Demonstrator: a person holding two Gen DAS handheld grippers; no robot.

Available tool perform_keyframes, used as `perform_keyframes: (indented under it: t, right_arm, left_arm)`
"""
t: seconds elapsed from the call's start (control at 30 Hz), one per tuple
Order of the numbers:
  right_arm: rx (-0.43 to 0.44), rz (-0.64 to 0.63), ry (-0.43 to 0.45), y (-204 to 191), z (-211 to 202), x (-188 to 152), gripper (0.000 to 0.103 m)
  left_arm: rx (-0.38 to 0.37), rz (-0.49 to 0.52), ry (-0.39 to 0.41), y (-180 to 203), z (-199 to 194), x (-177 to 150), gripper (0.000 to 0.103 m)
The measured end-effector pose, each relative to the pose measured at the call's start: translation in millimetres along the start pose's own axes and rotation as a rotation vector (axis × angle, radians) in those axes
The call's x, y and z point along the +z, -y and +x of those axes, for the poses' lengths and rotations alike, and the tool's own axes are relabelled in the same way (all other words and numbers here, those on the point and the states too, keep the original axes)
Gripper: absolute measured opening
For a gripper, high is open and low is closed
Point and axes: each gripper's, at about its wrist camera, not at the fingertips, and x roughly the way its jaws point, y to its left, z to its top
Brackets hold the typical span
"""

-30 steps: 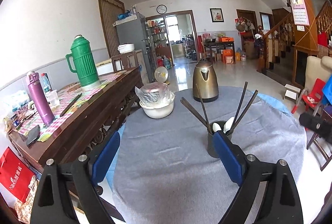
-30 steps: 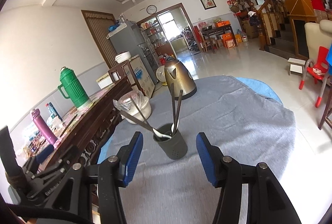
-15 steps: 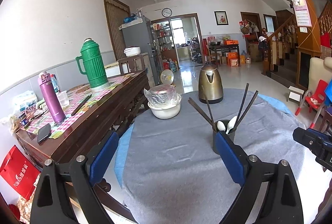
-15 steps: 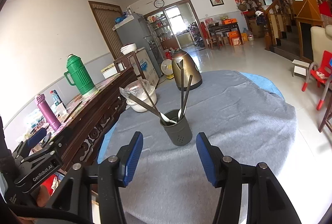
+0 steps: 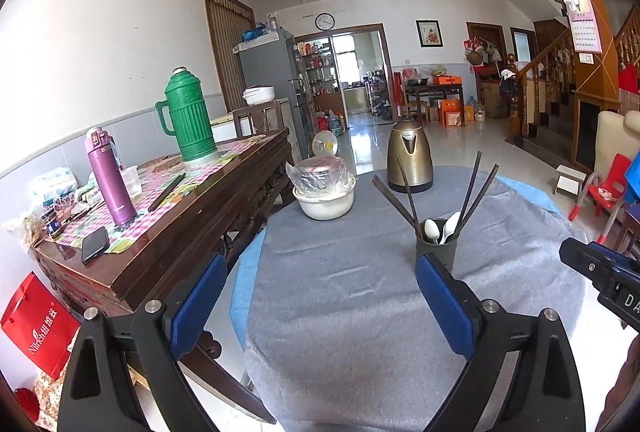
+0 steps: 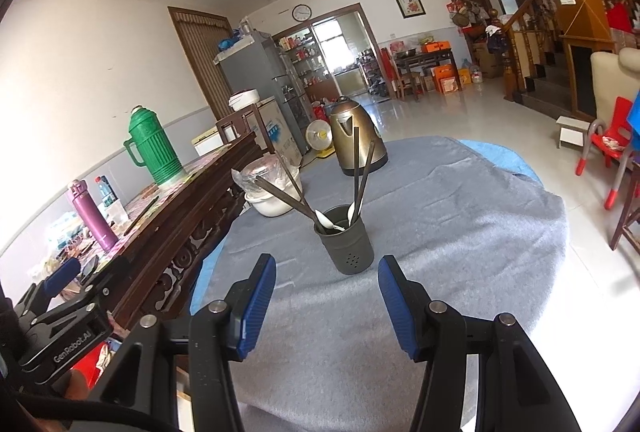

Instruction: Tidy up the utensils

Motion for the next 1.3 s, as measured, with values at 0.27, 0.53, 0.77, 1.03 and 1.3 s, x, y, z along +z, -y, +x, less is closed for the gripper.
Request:
perform_keyframes:
  t: [0.27,0.53,0.77,1.03,1.3]
  right_arm:
    - [-0.012,-0.007,0.002,-2,1,-4,0.058]
    - [-0.013,-0.004,0.006,-1,-1,-3,0.058]
    - [-0.016,-0.002,0.014,2,-4,-1,0.058]
    - [-0.017,-0.013,0.023,2,-9,0,0.058]
    - [-0.016,-0.015,0.024,0,-10,1,0.058]
  left_arm:
    - [0.005,0.002,0.0,-4,-1,-1,0.096]
    - [0.016,0.0,0.006,-5,-4,-2,0.096]
    - [0.015,0.001,0.008,-4,-6,-1,0.096]
    - [0.017,-0.001,0.009,-5,-6,0,0.096]
    - [0.02,-0.002,0.011,-6,-7,1,0.096]
